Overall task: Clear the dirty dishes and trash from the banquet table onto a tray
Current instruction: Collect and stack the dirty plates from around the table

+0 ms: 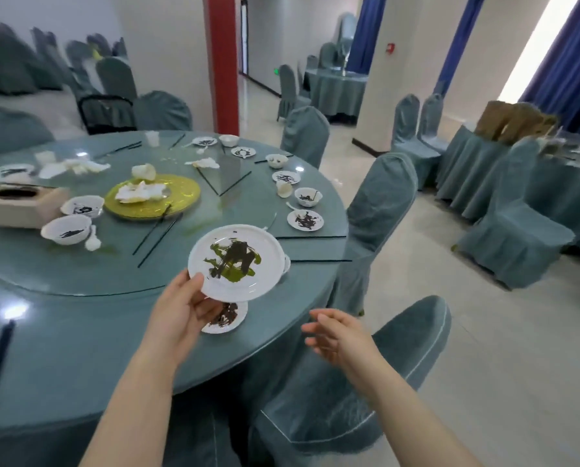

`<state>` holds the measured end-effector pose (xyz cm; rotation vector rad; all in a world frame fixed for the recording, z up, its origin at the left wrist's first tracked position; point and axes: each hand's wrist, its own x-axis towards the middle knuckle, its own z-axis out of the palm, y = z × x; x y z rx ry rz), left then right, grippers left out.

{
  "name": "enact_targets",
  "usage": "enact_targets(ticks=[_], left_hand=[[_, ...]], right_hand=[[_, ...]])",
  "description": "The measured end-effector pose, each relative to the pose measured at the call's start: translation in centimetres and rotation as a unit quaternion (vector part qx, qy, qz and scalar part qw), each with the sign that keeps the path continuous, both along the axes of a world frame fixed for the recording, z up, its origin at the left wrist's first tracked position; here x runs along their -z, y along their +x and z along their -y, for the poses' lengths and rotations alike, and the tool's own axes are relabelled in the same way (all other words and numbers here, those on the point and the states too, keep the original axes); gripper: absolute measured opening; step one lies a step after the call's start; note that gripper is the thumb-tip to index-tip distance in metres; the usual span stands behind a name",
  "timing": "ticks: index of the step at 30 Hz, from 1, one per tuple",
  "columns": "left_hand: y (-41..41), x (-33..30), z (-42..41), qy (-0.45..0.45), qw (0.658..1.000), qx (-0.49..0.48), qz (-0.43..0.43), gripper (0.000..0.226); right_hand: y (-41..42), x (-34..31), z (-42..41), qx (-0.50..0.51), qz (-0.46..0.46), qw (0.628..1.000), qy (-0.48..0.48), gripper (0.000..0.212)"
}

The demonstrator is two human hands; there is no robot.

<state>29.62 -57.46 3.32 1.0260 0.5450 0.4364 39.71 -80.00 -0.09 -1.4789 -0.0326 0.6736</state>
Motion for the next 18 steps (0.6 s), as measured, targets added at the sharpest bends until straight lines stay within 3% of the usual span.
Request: enact_targets(ticks=[6,13,18], left_hand=[[1.1,1.2,0.0,0.005,0.988,-0.147,-0.043,0.02],[-1.7,2.8,0.8,0.0,0.956,-0.276,-0.096,0.023],[-4.9,3.6,2.3,-0.02,0.927,-0.353,-0.124,0.025]], right_hand=[[8.5,6.3,-5.4,-0.128,-0.057,0.989,-0.056,0.013],[12.9,12.7,-13.9,-0.248,-0.071,0.954,-0.155,0.012],[13.6,15.5,-18.4,-0.246,-0.058,0.948,-0.195,0.019]])
